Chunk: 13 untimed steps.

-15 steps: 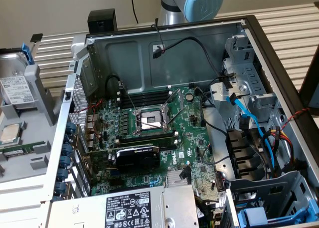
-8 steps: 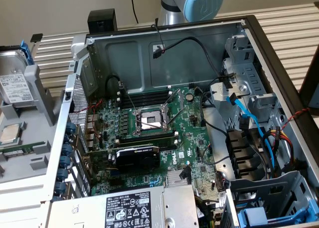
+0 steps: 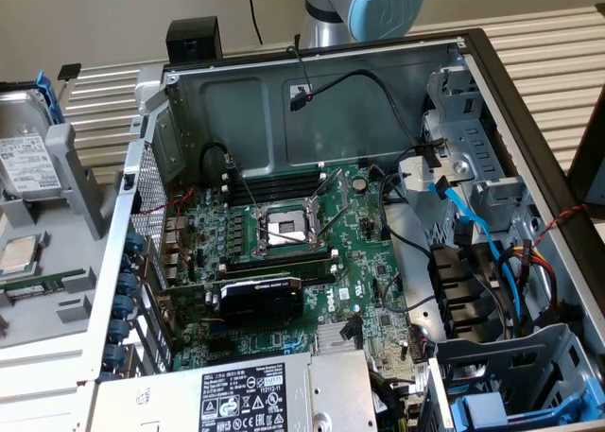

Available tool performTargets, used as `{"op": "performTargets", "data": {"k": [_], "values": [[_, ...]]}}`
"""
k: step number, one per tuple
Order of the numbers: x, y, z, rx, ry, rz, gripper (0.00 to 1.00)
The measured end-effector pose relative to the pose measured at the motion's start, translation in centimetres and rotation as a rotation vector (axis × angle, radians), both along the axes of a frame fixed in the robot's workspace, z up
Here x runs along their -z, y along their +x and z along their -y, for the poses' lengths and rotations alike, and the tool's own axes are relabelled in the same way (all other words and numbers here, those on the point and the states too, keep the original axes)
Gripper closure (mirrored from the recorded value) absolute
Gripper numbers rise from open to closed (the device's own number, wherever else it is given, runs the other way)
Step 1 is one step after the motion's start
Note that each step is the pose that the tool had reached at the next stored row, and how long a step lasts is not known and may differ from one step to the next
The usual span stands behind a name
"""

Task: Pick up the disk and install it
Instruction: 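Pick up the disk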

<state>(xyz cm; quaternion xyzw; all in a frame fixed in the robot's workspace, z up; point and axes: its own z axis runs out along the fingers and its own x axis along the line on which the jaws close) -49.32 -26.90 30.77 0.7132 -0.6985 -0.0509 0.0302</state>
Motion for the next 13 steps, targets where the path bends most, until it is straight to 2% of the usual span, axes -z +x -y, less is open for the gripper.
{"op": "performTargets", "data": {"k": [9,13], "values": [[-0.55,0.00,-0.14,0.000,-0.0178,0.0000,0.63],[-0.86,0.00,-0.25,0.000,-0.0280,0.0000,0.63]]}}
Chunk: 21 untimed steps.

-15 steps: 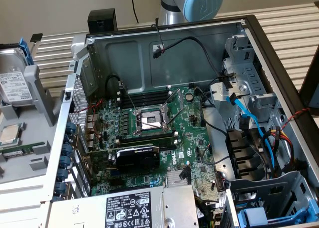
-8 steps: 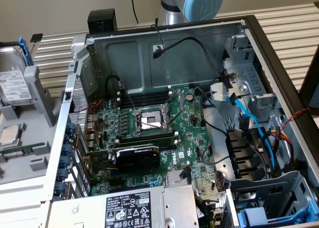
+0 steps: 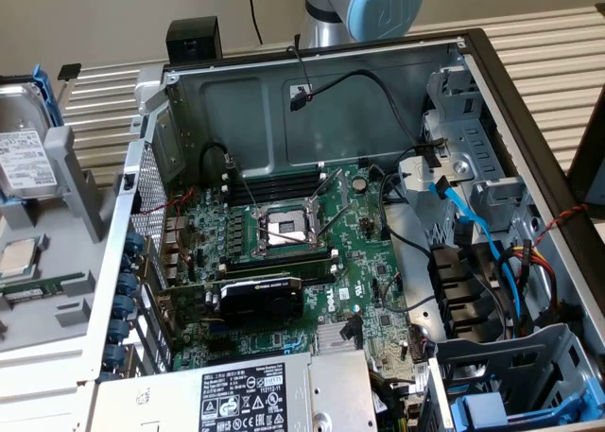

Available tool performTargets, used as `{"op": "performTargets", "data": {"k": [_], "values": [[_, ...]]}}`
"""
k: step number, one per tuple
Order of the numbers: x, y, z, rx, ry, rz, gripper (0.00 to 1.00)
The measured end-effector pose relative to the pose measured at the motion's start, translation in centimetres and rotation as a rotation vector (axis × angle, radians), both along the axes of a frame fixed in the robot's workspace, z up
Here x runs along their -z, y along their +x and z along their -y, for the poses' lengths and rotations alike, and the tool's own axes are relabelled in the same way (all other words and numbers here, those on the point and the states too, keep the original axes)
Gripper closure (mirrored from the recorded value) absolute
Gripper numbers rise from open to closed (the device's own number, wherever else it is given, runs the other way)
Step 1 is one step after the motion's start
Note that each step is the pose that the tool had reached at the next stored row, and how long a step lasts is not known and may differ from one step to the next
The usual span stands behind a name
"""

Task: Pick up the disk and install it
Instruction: 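Pick up the disk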

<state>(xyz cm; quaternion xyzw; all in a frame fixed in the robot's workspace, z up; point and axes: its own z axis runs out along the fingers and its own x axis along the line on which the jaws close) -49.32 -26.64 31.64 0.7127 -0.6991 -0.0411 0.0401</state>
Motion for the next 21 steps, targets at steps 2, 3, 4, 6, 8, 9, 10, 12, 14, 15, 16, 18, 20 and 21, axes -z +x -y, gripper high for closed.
{"op": "performTargets", "data": {"k": [2,3,4,6,8,9,10,12,14,15,16,18,20,21], "values": [[-0.08,0.00,-0.04,0.000,-0.0038,0.0000,0.63],[-0.12,0.00,-0.06,0.000,-0.0053,0.0000,0.63],[-0.15,0.00,-0.09,0.000,-0.0068,-0.0001,0.63],[-0.22,0.00,-0.13,0.000,-0.0095,-0.0001,0.63],[-0.29,-0.01,-0.19,0.000,-0.0129,-0.0002,0.63],[-0.32,0.00,-0.23,0.000,-0.0145,-0.0001,0.63],[-0.34,0.00,-0.28,0.000,-0.0163,0.0000,0.63],[-0.39,0.00,-0.36,0.000,-0.0200,0.0000,0.63],[-0.41,0.00,-0.46,0.000,-0.0242,0.0000,0.63],[-0.43,0.00,-0.53,0.000,-0.0265,0.0001,0.63],[-0.47,0.00,-0.59,0.000,-0.0288,0.0000,0.63],[-0.56,-0.01,-0.68,0.000,-0.0324,-0.0003,0.63],[-0.64,0.00,-0.73,0.000,-0.0353,-0.0001,0.63],[-0.68,0.00,-0.76,0.000,-0.0367,0.0000,0.63]]}}
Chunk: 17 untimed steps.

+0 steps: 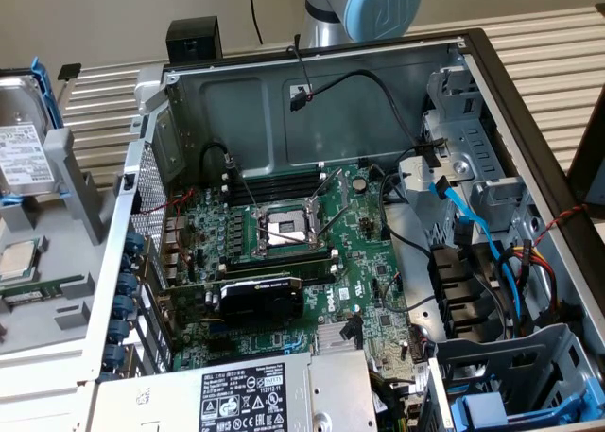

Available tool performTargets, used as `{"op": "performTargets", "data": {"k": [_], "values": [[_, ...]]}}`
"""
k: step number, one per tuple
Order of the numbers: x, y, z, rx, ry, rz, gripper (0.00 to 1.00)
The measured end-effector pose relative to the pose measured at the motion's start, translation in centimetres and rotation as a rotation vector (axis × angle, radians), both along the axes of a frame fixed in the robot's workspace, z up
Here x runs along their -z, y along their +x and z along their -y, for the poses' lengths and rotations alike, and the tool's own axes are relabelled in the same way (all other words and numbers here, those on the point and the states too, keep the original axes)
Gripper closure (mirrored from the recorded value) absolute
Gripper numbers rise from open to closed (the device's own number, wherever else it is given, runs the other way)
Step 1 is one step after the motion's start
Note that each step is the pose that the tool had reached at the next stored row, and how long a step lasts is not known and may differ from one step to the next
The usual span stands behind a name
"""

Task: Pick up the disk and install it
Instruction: 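Pick up the disk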

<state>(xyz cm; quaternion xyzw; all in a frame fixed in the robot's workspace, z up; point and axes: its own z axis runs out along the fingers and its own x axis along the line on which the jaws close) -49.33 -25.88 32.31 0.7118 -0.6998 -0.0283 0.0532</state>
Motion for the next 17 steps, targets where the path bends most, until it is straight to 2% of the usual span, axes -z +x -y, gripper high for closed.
{"op": "performTargets", "data": {"k": [11,17], "values": [[-0.78,0.0,-0.39,0.000,-0.0204,-0.0002,0.63],[-1.71,0.0,-0.58,0.000,-0.0366,-0.0001,0.63]]}}
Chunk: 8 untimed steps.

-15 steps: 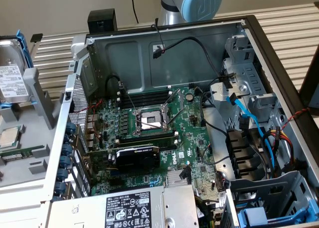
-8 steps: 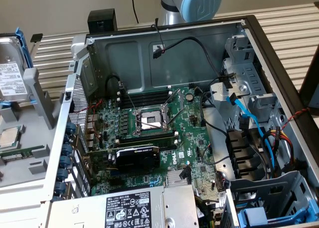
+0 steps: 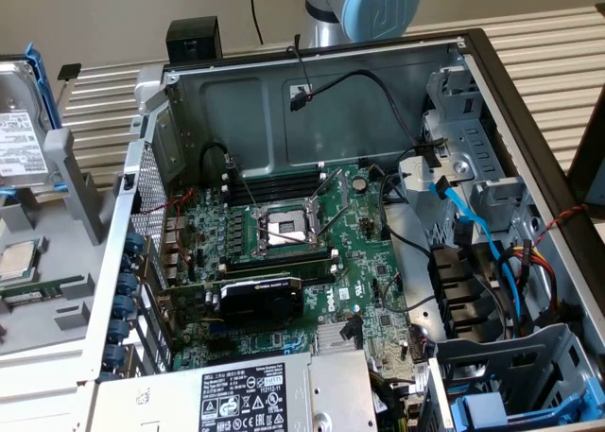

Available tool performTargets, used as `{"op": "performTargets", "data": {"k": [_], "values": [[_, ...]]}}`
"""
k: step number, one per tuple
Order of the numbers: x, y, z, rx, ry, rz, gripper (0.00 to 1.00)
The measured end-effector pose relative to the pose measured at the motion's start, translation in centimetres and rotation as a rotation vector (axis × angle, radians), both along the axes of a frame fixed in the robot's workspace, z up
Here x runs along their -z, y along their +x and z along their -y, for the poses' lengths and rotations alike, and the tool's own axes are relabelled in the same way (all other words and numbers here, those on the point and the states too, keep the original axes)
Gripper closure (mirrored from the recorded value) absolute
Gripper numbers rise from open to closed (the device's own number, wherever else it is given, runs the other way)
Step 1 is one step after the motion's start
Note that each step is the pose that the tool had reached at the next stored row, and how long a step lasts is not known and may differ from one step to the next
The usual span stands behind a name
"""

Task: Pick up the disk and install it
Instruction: 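Pick up the disk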

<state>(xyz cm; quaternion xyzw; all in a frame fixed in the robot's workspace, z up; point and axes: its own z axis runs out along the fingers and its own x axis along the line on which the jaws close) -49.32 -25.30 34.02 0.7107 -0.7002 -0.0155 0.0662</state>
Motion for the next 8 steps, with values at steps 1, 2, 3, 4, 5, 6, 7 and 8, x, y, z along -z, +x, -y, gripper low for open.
{"op": "performTargets", "data": {"k": [1,2,3,4,5,6,7,8], "values": [[-0.25,0.0,-0.04,0.000,-0.0038,0.0000,0.63],[-0.49,0.0,-0.07,0.000,-0.0077,0.0000,0.63],[-0.73,0.0,-0.10,0.000,-0.0110,0.0000,0.63],[-1.01,0.0,-0.12,0.000,-0.0144,0.0001,0.63],[-1.26,0.0,-0.14,0.000,-0.0172,0.0003,0.63],[-1.51,0.0,-0.17,0.000,-0.0198,0.0004,0.63],[-1.75,0.0,-0.19,0.000,-0.0222,0.0007,0.63],[-2.00,0.0,-0.22,0.000,-0.0245,0.0009,0.63]]}}
